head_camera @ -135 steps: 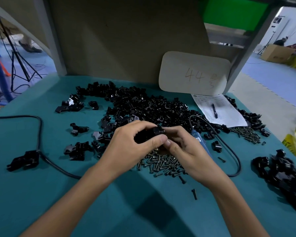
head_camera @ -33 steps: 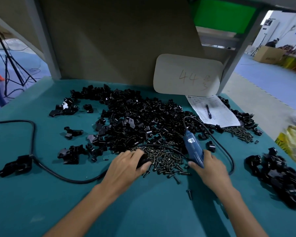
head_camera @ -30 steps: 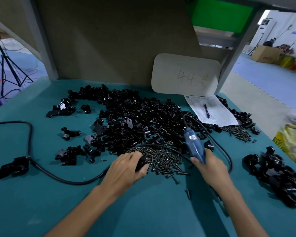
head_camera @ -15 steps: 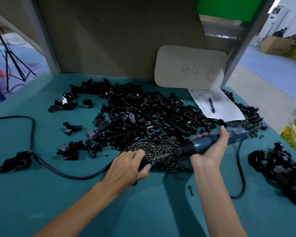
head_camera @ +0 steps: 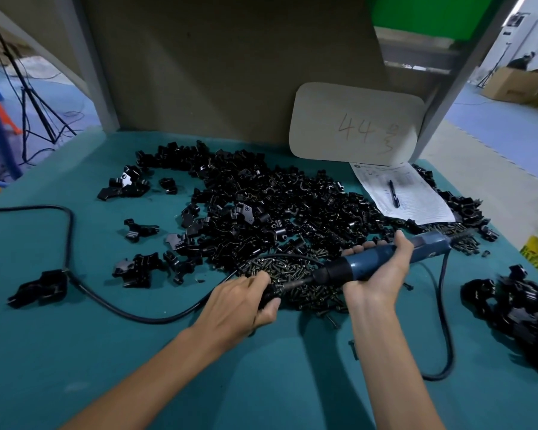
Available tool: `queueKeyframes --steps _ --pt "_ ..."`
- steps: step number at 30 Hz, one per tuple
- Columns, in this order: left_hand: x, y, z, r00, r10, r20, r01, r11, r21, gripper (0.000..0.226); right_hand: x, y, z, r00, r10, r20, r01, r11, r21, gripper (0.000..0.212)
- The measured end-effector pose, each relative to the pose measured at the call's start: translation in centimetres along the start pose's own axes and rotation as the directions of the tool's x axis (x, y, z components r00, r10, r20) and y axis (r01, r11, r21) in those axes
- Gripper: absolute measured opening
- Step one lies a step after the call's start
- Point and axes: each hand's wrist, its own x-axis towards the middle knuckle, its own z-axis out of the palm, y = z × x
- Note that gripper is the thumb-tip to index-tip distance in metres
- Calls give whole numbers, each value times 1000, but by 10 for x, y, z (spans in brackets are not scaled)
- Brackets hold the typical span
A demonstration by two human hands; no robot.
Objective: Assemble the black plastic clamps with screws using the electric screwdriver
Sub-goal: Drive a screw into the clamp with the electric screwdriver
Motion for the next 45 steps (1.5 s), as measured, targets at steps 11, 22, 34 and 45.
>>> queueKeyframes --steps 11,22,34,45 --pt "-2 -7 6 996 -1 92 0 1000 11 53 -3 12 3 998 -33 58 36 999 -37 37" --pt "-2 -7 7 998 22 50 -24 999 42 46 -12 18 9 966 -219 -139 186 958 -219 28" --pt "-2 -5 5 999 30 16 -31 997 69 44 -12 23 5 957 -226 -181 181 954 -237 29" --pt "-1 -6 7 998 -10 65 5 998 68 51 -11 26 7 961 -206 -183 159 958 -240 31"
